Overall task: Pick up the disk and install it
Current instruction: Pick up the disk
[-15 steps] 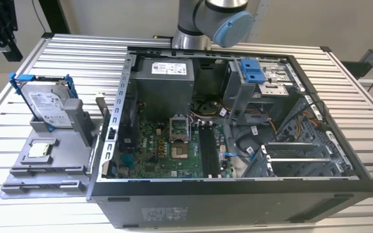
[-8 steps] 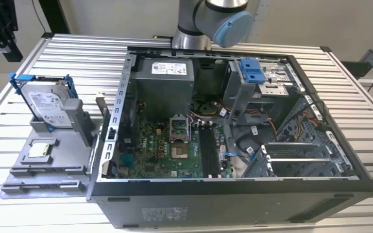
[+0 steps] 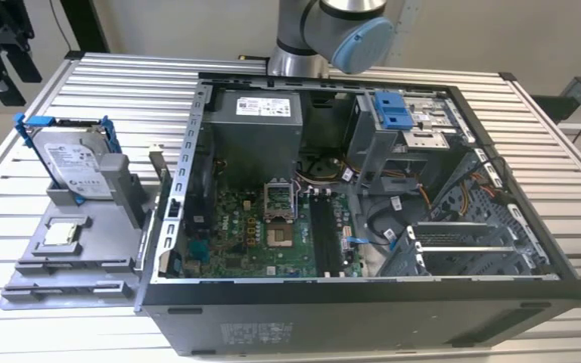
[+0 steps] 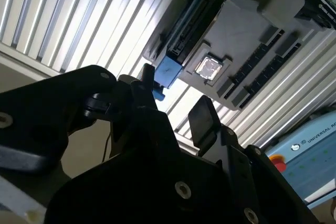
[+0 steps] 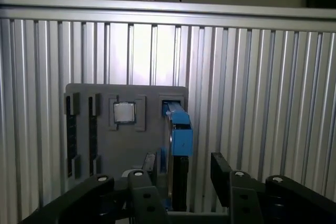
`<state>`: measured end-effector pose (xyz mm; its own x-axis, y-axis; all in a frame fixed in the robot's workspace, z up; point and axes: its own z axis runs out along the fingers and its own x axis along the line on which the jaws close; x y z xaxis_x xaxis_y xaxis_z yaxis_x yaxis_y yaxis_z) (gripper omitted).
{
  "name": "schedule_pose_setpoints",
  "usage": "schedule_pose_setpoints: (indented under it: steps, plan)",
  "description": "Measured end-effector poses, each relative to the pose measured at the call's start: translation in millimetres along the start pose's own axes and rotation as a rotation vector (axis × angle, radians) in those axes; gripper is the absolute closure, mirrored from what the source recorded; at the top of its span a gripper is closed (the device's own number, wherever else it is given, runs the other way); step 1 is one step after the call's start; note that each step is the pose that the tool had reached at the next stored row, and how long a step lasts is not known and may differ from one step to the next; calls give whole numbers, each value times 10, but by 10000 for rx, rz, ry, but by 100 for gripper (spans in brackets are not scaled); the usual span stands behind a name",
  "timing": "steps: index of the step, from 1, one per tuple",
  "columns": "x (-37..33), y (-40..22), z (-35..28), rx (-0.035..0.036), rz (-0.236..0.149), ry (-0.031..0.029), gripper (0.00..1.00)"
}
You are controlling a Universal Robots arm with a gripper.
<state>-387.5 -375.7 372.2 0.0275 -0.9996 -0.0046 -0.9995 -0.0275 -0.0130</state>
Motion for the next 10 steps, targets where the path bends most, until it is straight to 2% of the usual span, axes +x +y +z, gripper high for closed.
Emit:
schedule_pose_setpoints:
  steps: [8,10]
  plan:
    - [0,0,4,0,0,0,0]
    - [0,1,25,19,0,2,0]
